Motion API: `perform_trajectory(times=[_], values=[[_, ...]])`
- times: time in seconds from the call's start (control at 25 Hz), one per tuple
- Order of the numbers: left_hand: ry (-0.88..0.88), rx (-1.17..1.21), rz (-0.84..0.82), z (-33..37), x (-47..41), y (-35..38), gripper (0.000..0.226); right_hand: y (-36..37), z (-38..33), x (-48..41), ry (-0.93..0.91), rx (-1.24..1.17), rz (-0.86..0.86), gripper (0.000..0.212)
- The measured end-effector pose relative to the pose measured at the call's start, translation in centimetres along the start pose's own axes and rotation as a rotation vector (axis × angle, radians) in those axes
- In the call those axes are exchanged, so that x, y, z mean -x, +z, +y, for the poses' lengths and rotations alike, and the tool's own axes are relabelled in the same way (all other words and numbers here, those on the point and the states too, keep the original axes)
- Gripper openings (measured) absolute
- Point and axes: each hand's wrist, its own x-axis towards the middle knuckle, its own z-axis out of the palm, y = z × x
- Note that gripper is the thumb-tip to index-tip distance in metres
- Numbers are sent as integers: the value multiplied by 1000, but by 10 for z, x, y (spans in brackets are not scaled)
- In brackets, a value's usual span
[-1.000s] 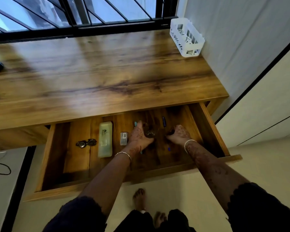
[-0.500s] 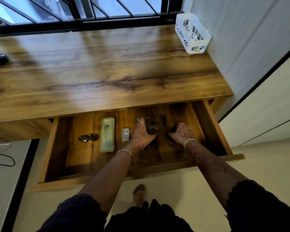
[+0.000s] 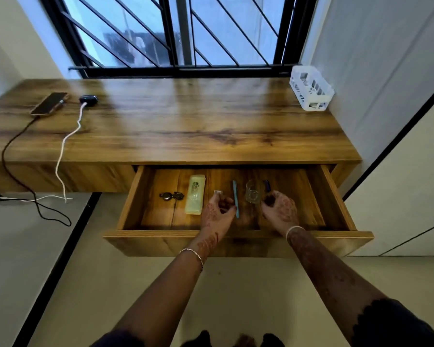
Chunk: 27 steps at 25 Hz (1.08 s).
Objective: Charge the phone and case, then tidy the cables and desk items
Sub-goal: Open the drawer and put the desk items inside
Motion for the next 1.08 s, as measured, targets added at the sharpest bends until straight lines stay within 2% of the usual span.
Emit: perform_trajectory(times=[0.12,0.2,0.28,0.36,0.44,0.48,0.56,0.64,0.68,0.76,0.84,1.08], values=[[-40,42,-15,0,14,-23,8,-1,-3,28,-77,-6,63,33],[-86,122,-69,-4,30,-38,18,-1,-8,54,-77,-33,155,31],[-166,224,-112,-10,48,-51,19,2,-15,80,-97,-26,273,28],[-336,358,-132,-18,65,-61,20,10,-19,105,-125,8,369,25],[-550,482,-135,-23,77,-70,23,21,-24,128,-73,-73,393,31],[-631,552,-135,-25,80,-75,21,26,-26,137,4,-160,384,37],[-699,695,-101,-25,82,-83,19,32,-28,146,278,-370,323,53],[-701,798,-9,-25,79,-89,31,31,-27,142,561,-635,149,65],[-707,831,37,-25,77,-90,35,31,-25,139,639,-801,51,68],[-723,891,94,-22,75,-90,37,31,-23,134,697,-1126,-80,68],[-725,925,121,-23,72,-89,36,33,-30,129,700,-1320,-96,66],[-696,961,91,-16,33,-91,36,40,-51,91,667,-1410,-60,69]])
